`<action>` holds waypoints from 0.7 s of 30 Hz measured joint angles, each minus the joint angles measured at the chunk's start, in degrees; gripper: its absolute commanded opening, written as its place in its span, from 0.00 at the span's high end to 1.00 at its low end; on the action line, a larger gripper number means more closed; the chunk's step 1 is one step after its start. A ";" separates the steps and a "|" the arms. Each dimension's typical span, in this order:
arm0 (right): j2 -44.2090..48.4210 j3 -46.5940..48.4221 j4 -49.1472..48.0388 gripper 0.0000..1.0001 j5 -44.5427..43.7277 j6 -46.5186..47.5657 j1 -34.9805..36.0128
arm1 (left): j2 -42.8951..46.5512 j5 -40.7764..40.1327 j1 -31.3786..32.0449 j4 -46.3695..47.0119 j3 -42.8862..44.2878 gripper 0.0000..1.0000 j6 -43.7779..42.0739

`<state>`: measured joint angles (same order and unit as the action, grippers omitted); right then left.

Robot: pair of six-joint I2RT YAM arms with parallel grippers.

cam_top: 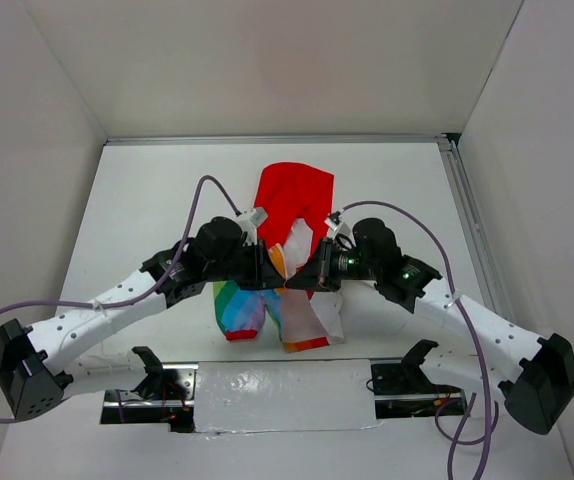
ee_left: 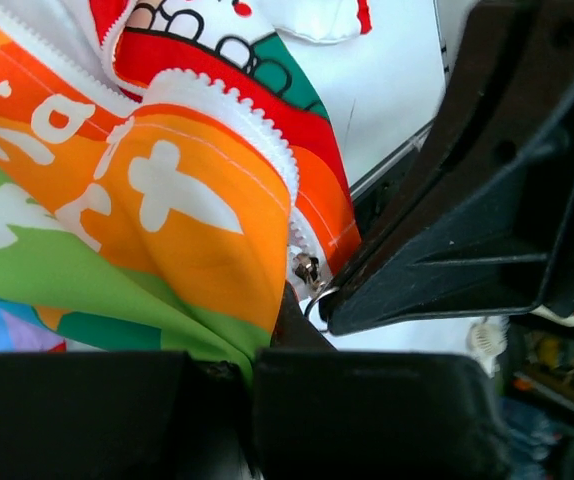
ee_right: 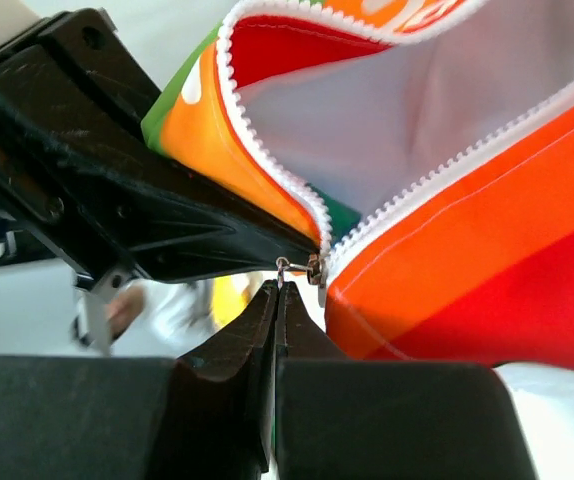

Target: Zip up the jacket

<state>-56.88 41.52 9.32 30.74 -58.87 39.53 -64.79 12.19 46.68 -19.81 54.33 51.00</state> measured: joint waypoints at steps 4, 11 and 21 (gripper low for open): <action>-2.73 2.89 2.64 1.00 3.72 -1.22 -0.46 | 0.17 -0.17 1.31 1.18 -0.24 1.00 -3.39; -3.26 3.80 5.29 1.00 4.96 -3.50 -2.03 | 0.46 -1.68 2.10 1.22 -0.33 0.33 -8.24; -1.20 3.80 6.69 1.00 7.30 -4.81 -5.14 | 6.29 -6.58 3.54 -1.55 -0.33 0.01 -16.46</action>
<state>-58.08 45.32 16.01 38.04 -63.68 34.39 -58.50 5.61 50.22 -21.37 54.00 34.54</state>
